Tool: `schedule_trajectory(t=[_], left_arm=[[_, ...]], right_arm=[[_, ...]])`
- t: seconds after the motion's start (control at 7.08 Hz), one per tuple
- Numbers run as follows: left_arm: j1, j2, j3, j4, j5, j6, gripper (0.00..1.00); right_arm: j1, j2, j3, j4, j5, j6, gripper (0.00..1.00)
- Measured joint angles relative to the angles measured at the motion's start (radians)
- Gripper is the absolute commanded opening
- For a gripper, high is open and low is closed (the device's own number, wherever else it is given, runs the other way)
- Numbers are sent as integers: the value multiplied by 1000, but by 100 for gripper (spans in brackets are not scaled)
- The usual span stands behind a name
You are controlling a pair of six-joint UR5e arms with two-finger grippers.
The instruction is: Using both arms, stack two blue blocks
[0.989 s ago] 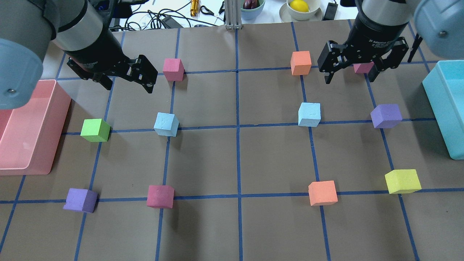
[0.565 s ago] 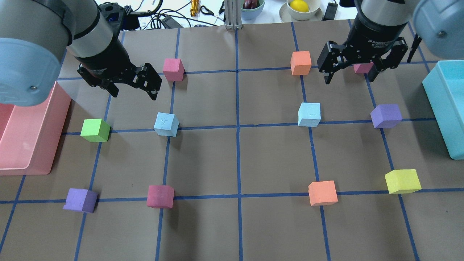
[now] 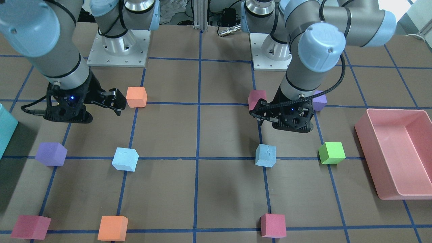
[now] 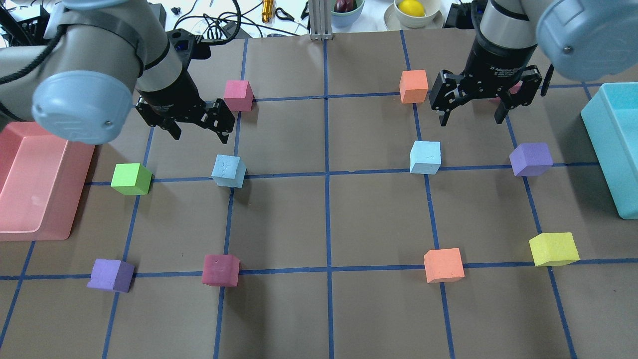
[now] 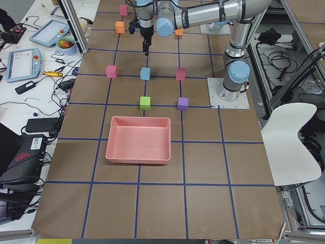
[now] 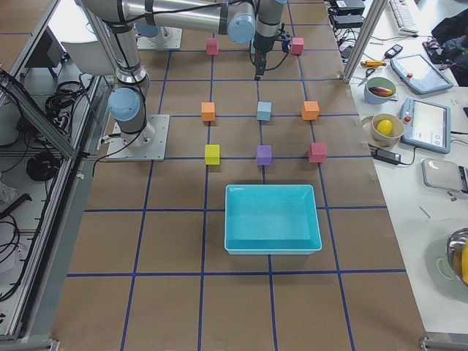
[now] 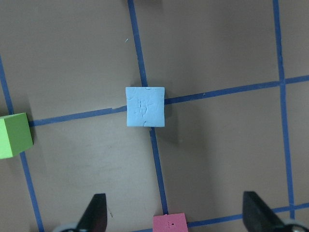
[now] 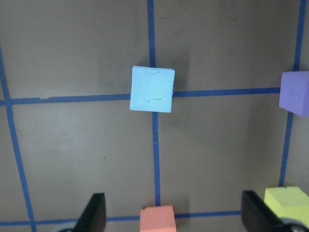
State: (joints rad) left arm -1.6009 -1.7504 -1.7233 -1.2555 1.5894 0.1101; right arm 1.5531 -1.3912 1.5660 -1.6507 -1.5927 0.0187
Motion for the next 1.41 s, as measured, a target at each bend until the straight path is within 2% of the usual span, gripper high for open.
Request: schedule_trajectory(t=[0.57, 0.99, 1.41], left_arm=[[4, -116, -162, 287, 27, 1, 100], [5, -163, -169, 345, 29, 0, 100], [6, -193, -166, 361, 29, -5, 97]], right_arm=[[-10, 239, 5, -186, 17, 143, 100], [-8, 315, 5, -212, 26, 131, 100], [-8, 327, 46, -221, 47, 68, 100]])
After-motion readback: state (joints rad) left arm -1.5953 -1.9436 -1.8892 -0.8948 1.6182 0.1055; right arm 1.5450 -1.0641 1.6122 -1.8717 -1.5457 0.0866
